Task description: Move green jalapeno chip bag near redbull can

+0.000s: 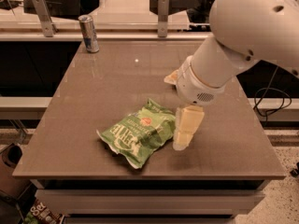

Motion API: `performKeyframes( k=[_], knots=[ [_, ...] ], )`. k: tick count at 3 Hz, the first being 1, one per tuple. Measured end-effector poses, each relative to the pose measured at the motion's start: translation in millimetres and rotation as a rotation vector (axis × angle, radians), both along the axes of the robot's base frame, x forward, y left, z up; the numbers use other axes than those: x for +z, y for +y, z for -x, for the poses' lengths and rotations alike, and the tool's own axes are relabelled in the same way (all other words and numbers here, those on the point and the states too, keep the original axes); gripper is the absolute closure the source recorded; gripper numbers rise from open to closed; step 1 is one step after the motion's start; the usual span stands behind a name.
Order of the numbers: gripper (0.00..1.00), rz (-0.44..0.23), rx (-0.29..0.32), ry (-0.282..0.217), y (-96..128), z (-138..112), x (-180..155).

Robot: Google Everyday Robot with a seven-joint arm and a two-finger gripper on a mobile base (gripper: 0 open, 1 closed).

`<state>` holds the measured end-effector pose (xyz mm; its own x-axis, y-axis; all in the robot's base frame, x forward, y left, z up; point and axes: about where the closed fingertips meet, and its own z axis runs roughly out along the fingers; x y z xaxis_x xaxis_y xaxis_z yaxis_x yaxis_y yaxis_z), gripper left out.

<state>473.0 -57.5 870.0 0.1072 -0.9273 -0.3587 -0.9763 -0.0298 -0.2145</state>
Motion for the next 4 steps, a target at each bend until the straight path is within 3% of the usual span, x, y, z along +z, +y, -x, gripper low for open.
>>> performKeyframes(
  k=[2, 4],
  knots=[
    [0.0, -0.129, 0.079, 0.049, 53, 2, -23],
    [0.42, -0.206, 0.102, 0.104, 82, 12, -47]
  ],
)
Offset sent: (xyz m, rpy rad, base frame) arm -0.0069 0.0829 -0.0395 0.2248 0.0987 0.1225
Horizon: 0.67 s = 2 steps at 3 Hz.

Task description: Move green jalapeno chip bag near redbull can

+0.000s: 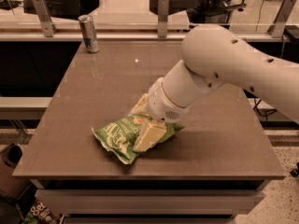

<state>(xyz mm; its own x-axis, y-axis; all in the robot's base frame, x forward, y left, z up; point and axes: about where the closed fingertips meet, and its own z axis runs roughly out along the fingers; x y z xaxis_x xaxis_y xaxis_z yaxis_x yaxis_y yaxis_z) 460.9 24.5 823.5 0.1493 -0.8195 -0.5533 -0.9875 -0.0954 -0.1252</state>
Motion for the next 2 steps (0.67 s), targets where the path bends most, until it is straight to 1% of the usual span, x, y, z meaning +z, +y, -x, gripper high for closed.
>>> performKeyframes(
  k=[2],
  knots=[
    [0.88, 0.005, 0.004, -0.006, 1.0, 1.7, 2.5]
  ],
)
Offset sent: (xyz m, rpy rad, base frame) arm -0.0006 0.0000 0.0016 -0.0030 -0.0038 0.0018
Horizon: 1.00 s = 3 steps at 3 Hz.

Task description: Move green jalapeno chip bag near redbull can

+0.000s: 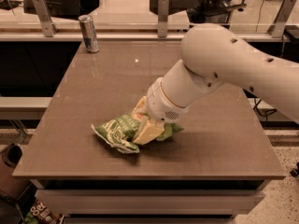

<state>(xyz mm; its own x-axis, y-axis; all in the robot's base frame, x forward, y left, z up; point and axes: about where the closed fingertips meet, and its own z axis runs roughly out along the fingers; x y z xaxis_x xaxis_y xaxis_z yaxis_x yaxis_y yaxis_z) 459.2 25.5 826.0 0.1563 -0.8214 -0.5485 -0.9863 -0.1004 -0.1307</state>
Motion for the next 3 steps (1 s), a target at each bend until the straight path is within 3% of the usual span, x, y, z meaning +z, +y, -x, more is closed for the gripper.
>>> performKeyframes(
  k=[1, 3],
  knots=[
    [1.0, 0.001, 0.002, -0.002, 1, 1, 1],
    [1.0, 0.006, -0.014, -0.021, -8, -11, 12]
  ],
)
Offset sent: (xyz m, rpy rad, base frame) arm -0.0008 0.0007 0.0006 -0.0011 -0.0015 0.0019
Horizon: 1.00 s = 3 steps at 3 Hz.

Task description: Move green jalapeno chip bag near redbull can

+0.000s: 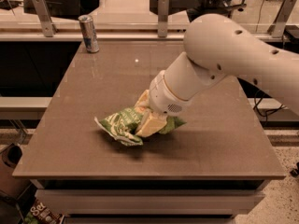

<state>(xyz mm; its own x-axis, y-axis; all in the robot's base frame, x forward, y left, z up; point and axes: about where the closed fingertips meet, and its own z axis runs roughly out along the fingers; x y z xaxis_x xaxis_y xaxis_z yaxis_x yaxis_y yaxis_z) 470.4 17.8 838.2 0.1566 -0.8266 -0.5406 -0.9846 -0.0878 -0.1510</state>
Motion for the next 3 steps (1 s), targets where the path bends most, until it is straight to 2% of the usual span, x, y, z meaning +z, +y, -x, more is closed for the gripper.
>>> performKeyframes(
  k=[2, 3],
  knots=[
    [1.0, 0.021, -0.054, -0.086, -30, -50, 40],
    [1.0, 0.018, -0.091, -0.153, -45, -83, 59]
  ],
)
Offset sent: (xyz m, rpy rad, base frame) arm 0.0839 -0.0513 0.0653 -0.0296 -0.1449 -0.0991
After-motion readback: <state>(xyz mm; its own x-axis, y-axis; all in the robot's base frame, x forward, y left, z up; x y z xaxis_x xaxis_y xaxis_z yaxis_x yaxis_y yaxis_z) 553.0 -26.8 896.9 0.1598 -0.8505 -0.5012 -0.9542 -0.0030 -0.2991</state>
